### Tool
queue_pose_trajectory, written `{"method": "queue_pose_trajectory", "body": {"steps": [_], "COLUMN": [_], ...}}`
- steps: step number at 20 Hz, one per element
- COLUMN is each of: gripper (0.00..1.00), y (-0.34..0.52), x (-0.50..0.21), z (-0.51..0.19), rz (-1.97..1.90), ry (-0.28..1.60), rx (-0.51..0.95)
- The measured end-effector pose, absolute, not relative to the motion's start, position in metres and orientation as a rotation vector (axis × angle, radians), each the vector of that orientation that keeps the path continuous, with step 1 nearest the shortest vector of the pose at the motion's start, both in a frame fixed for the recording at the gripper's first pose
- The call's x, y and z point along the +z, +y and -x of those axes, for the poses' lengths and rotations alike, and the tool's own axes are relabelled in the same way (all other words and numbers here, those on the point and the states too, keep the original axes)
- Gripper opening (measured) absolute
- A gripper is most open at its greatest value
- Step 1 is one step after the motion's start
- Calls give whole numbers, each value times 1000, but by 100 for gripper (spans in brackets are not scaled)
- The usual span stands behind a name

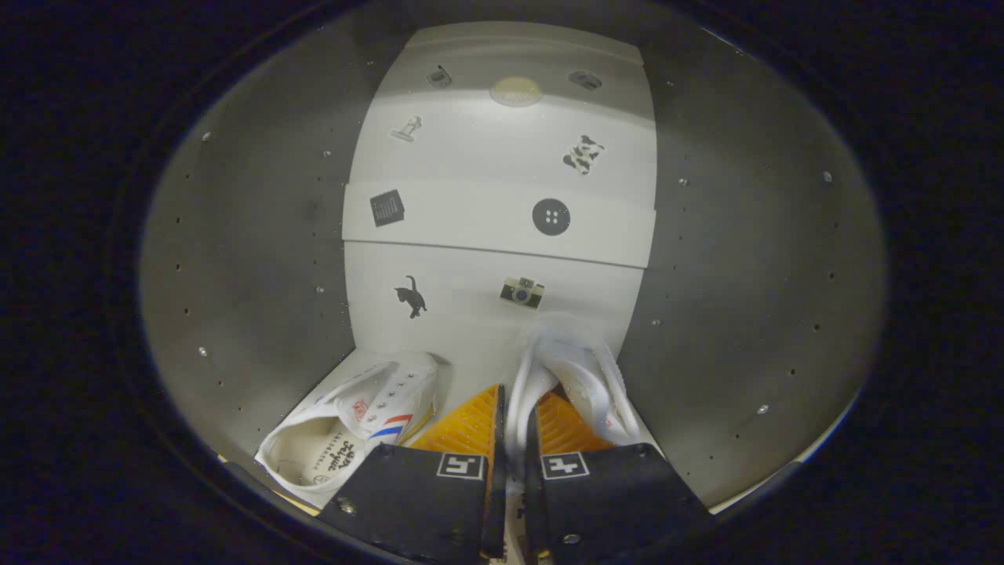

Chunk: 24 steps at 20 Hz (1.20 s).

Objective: Open the shoe cabinet door, grab the shoes and put them into the shoe cabinet, then close the shoe cabinet door.

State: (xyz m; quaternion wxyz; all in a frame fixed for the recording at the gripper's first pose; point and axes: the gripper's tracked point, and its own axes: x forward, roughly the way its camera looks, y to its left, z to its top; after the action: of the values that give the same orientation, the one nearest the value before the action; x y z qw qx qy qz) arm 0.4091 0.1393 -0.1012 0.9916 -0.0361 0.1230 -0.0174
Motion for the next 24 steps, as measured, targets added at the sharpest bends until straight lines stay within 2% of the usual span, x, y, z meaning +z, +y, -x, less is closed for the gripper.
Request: {"method": "queue_pose_trajectory", "body": {"steps": [8,18,24], "gripper": [13,16,43], "y": [144,147,159], "x": [-140,-153,-138], "z": [-427,-418,-389], "rz": [2,-10,-37], "ry": [422,499,466], "rx": [-34,-76,-21]}}
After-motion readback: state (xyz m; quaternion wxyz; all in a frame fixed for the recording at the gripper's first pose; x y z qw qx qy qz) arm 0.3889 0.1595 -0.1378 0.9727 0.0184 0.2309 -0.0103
